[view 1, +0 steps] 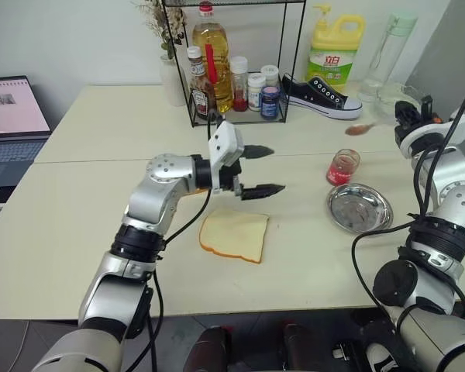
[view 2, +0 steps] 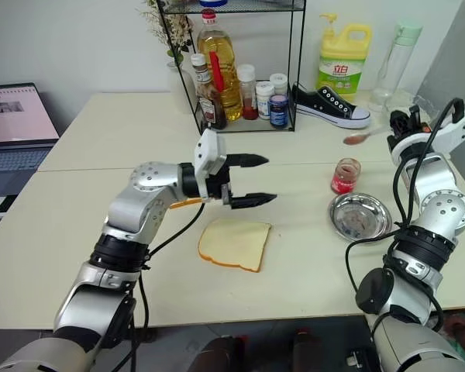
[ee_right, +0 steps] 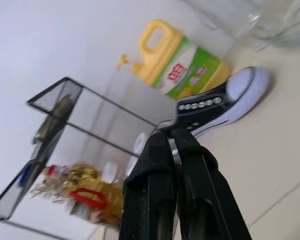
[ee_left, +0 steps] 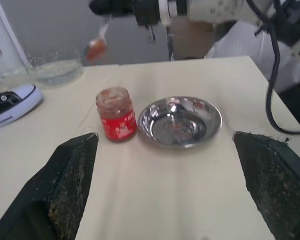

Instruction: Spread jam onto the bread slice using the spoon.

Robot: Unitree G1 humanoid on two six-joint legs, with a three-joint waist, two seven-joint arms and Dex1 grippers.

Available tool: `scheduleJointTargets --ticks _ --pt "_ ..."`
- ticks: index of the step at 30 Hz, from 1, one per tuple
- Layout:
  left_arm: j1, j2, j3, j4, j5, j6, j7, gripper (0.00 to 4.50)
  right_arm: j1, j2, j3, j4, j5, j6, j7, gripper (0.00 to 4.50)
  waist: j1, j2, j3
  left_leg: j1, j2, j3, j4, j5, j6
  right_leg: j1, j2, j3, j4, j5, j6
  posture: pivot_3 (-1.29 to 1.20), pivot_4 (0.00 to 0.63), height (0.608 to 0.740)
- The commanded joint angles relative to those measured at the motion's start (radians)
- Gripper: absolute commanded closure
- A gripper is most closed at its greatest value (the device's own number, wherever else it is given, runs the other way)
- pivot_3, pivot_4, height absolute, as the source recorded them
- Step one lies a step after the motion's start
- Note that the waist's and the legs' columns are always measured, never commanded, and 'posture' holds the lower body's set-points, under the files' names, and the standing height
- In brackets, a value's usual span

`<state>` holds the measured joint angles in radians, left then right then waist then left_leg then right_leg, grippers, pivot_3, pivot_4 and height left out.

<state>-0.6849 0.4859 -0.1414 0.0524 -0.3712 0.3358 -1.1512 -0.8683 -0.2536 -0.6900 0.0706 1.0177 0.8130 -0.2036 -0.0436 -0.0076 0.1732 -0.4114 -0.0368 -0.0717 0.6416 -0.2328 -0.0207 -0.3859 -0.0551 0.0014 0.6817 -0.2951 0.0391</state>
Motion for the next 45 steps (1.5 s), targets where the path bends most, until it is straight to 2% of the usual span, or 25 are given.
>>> scheduleJointTargets --ticks 1,5,8,10,13,16,19,24,29,36,45 --pt "0.108 0.106 0.068 -0.172 -0.072 0.076 -0.04 0.0 0.039 0.04 0.105 -0.181 0.091 0.088 -0.041 4.48 -0.005 0.0 0.0 -0.002 0.0 0.0 0.0 0.0 0.0 -0.002 0.0 0.001 0.0 0.0 0.0 0.0 0.15 0.74" --pt "0.244 0.202 0.133 -0.281 -0.108 0.123 -0.021 0.0 0.092 0.078 0.217 -0.287 0.122 0.133 -0.053 4.48 -0.002 0.0 0.0 -0.004 0.002 -0.001 0.002 0.0 0.0 -0.003 0.0 0.001 0.001 0.0 0.0 0.0 0.15 0.74" --pt "0.433 0.263 0.239 -0.402 -0.141 0.161 0.028 0.0 0.14 0.104 0.389 -0.376 0.08 0.16 0.008 4.48 -0.007 0.001 0.0 -0.004 0.001 0.0 0.001 0.0 0.0 -0.003 0.0 0.003 0.0 0.0 0.0 0.0 0.15 0.74" --pt "0.508 0.275 0.276 -0.461 -0.155 0.181 0.062 0.0 0.167 0.096 0.463 -0.399 0.045 0.154 0.053 4.48 -0.007 0.001 0.0 -0.004 0.001 0.0 0.001 0.0 0.0 -0.004 0.0 0.003 0.0 0.0 0.0 0.0 0.15 0.74" --pt "0.644 0.272 0.359 -0.554 -0.186 0.219 0.128 0.0 0.212 0.069 0.648 -0.428 -0.081 0.112 0.174 4.48 -0.001 0.0 0.0 -0.004 0.001 0.0 0.002 0.0 0.0 -0.003 0.0 0.002 -0.001 0.0 0.0 0.0 0.15 0.74" --pt "0.793 0.267 0.415 -0.618 -0.163 0.189 0.162 0.0 0.239 0.064 0.852 -0.371 -0.26 -0.006 0.314 4.48 0.001 0.0 0.0 -0.003 0.001 0.0 0.001 0.0 0.0 -0.003 0.0 0.003 -0.001 0.0 0.0 0.0 0.15 0.74" --pt "0.87 0.266 0.443 -0.644 -0.16 0.17 0.181 0.0 0.244 0.074 0.943 -0.306 -0.376 -0.103 0.405 4.48 0.009 0.0 0.0 -0.002 0.001 0.0 0.002 0.0 0.0 -0.003 0.0 0.002 0.0 0.0 0.0 0.0 0.15 0.74" --pt "1.005 0.263 0.508 -0.667 -0.156 0.139 0.19 0.0 0.234 0.11 1.023 -0.234 -0.511 -0.222 0.508 4.48 0.013 -0.001 -0.001 -0.002 0.0 0.0 0.002 0.0 0.0 -0.003 0.0 0.002 0.0 0.0 0.0 0.0 0.15 0.74" --pt "1.069 0.255 0.529 -0.663 -0.155 0.108 0.197 0.0 0.242 0.122 1.052 -0.22 -0.592 -0.277 0.579 4.48 0.014 -0.001 -0.001 -0.002 0.001 0.0 0.002 0.0 0.0 -0.003 0.0 0.002 0.0 0.0 0.0 0.0 0.15 0.74" --pt "1.072 0.254 0.526 -0.674 -0.165 0.093 0.222 0.0 0.252 0.092 1.125 -0.229 -0.737 -0.39 0.681 4.48 0.013 -0.001 -0.001 -0.002 0.001 0.0 0.002 0.0 0.0 -0.003 0.0 0.002 0.0 0.0 0.0 0.0 0.15 0.74" --pt "1.034 0.263 0.509 -0.663 -0.171 0.101 0.239 0.0 0.258 0.082 1.141 -0.263 -0.82 -0.433 0.746 4.48 0.013 -0.001 -0.001 -0.002 0.001 0.0 0.002 -0.001 0.0 -0.003 0.0 0.002 0.0 0.0 -0.001 0.0 0.15 0.74"
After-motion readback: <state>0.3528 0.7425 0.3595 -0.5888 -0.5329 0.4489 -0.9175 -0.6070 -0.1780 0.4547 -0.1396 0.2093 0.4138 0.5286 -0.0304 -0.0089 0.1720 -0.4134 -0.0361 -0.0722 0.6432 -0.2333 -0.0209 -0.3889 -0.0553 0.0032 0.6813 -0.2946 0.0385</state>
